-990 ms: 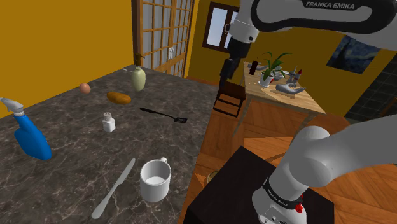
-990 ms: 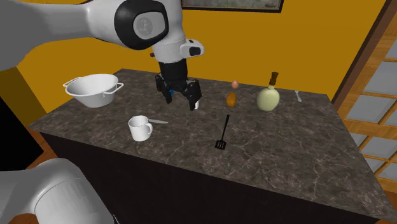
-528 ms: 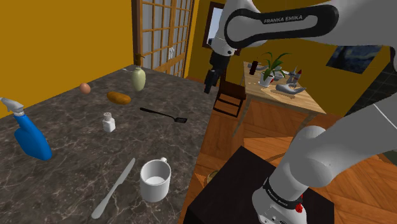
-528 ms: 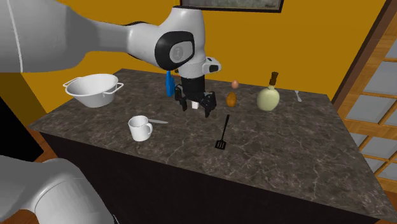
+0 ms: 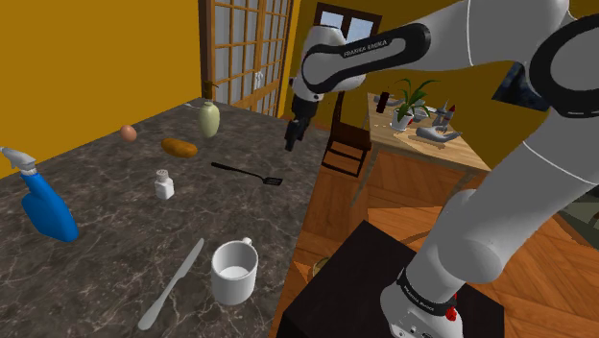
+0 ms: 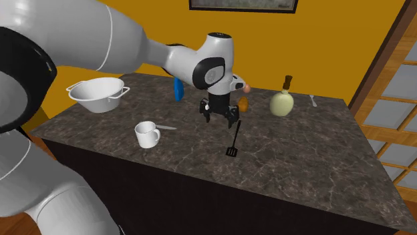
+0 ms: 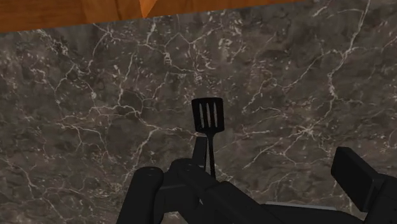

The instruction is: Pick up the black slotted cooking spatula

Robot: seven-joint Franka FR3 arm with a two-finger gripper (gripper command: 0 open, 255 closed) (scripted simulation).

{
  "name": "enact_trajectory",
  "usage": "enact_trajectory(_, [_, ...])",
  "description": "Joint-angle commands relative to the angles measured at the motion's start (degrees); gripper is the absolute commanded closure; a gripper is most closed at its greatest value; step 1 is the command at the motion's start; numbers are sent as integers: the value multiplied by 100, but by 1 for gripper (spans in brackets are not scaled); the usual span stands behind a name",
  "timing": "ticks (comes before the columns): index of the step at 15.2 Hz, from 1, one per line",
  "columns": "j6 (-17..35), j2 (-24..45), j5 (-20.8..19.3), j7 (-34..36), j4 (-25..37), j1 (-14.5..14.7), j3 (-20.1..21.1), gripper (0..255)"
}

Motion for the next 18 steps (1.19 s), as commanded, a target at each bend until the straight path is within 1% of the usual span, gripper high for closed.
enact_trajectory(1, [230, 468, 107, -169, 209, 16, -39, 0])
enact_trajectory(5, [549, 1355, 342, -473, 714, 29, -53, 0])
enact_trajectory(9, [753, 2251, 573, -757, 1338, -3, -6, 0])
enact_trajectory(13, [845, 3155, 757, -992, 2085, -69, 89, 0])
enact_trajectory(17, [824, 4079, 876, -1167, 2971, -141, 200, 0])
enact_trajectory(18, [824, 4084, 876, -1167, 2976, -142, 202, 0])
